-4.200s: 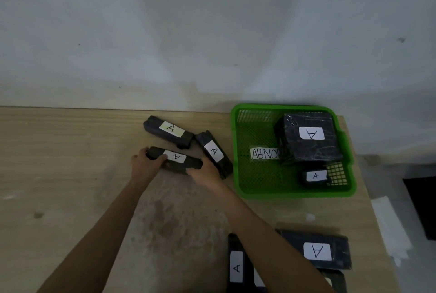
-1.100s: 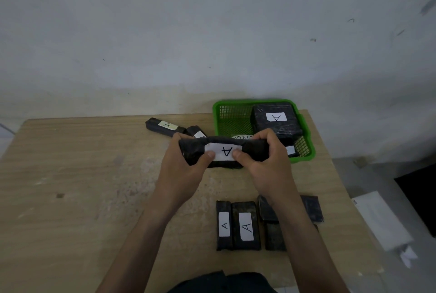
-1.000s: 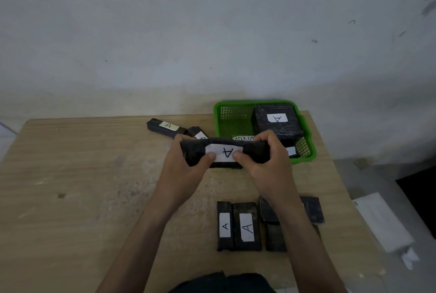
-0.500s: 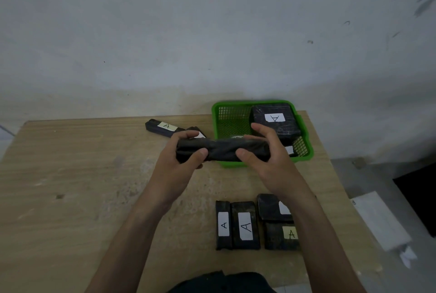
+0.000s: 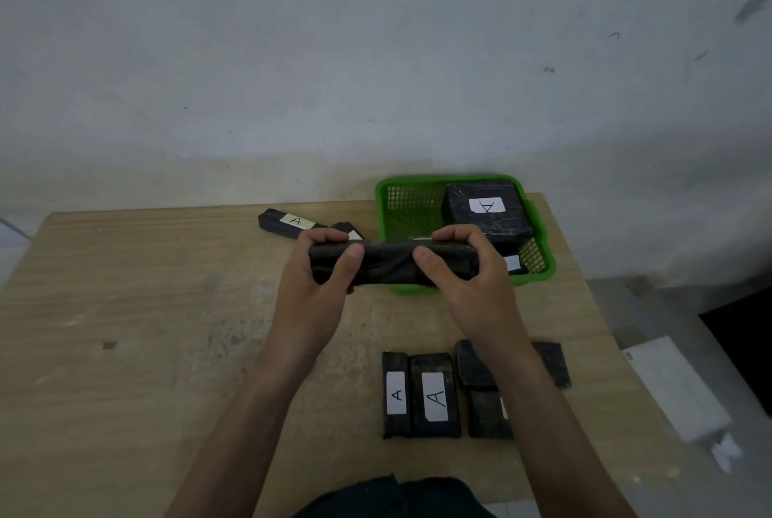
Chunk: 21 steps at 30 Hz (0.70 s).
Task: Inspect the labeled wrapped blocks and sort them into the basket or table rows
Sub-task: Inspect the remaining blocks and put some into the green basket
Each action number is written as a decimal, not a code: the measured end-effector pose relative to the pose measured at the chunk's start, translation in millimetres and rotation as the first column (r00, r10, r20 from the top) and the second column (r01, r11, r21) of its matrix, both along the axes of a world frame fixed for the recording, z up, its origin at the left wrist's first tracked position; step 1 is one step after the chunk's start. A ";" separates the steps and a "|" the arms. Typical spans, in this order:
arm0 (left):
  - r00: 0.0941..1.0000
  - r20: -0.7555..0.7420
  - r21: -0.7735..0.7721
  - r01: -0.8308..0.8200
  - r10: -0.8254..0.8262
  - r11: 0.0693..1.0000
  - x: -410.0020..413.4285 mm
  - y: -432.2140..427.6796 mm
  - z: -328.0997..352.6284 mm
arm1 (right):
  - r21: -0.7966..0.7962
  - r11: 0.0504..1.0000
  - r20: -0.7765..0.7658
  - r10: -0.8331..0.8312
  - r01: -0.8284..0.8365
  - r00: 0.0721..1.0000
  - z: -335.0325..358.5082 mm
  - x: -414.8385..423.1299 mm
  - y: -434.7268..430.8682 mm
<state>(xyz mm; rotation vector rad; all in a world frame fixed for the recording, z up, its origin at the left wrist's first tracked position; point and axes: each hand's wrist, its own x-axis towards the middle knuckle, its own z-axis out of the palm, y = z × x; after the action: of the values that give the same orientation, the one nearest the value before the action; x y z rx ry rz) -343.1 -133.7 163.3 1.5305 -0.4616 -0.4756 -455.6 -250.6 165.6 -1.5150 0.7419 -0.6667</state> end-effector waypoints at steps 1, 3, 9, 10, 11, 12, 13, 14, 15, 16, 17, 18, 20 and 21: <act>1.000 -0.001 -0.004 -0.022 0.022 1.000 -1.5 -1.2 -1.3 | 0.016 1.000 0.020 -0.016 0.016 1.000 -0.6 1.2 0.1; 0.997 0.012 -0.006 -0.073 0.073 0.997 -3.7 -2.4 -4.3 | 0.037 0.999 0.042 -0.034 0.033 0.999 -2.5 3.1 0.2; 0.993 0.079 0.065 -0.098 0.092 0.993 0.3 -3.3 -10.6 | -0.015 0.999 0.034 -0.050 0.050 0.998 -4.3 2.9 -0.9; 0.993 0.064 0.078 -0.105 0.100 0.991 1.6 -3.5 -11.6 | -0.030 0.998 0.033 -0.051 0.052 0.998 -4.4 3.3 -1.4; 0.993 0.052 0.083 -0.111 0.106 0.990 2.6 -3.9 -13.0 | -0.040 0.998 0.030 -0.049 0.050 0.998 -4.3 3.6 -1.9; 0.993 0.041 0.080 -0.116 0.113 0.990 2.7 -4.5 -13.8 | -0.044 0.998 0.027 -0.047 0.048 0.999 -4.3 3.7 -2.7; 0.992 0.030 0.075 -0.124 0.122 0.989 2.5 -4.8 -14.8 | -0.043 0.998 0.024 -0.045 0.046 0.999 -4.8 3.5 -3.6; 0.991 0.024 0.073 -0.130 0.129 0.989 2.1 -5.4 -15.2 | -0.041 0.998 0.019 -0.045 0.046 0.999 -5.8 3.6 -4.4; 0.991 0.026 0.076 -0.136 0.134 0.988 2.1 -5.4 -15.4 | -0.042 0.998 0.015 -0.048 0.049 0.999 -7.2 3.7 -4.6; 0.990 0.030 0.077 -0.137 0.135 0.988 2.1 -5.6 -15.2 | -0.047 0.997 0.012 -0.056 0.057 0.998 -9.0 4.0 -4.0; 0.990 0.032 0.076 -0.137 0.135 0.988 2.6 -5.5 -15.1 | -0.051 0.996 0.011 -0.069 0.069 0.998 -11.1 4.5 -3.2; 0.991 0.034 0.072 -0.134 0.131 0.988 3.3 -5.2 -14.9 | -0.052 0.995 0.012 -0.081 0.082 0.997 -13.0 4.5 -2.4; 0.992 0.037 0.061 -0.120 0.118 0.991 4.2 -4.9 -14.1 | -0.046 0.995 0.012 -0.092 0.092 0.996 -15.3 4.6 -2.3; 0.993 0.040 0.060 -0.114 0.111 0.992 3.9 -4.8 -14.0 | -0.042 0.995 0.012 -0.087 0.088 0.996 -15.4 4.3 -2.6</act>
<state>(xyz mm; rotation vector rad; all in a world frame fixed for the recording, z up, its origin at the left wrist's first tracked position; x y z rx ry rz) -339.2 -138.6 149.2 1.6178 -0.3899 -0.3774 -451.3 -253.2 150.1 -1.5234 0.7939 -0.7597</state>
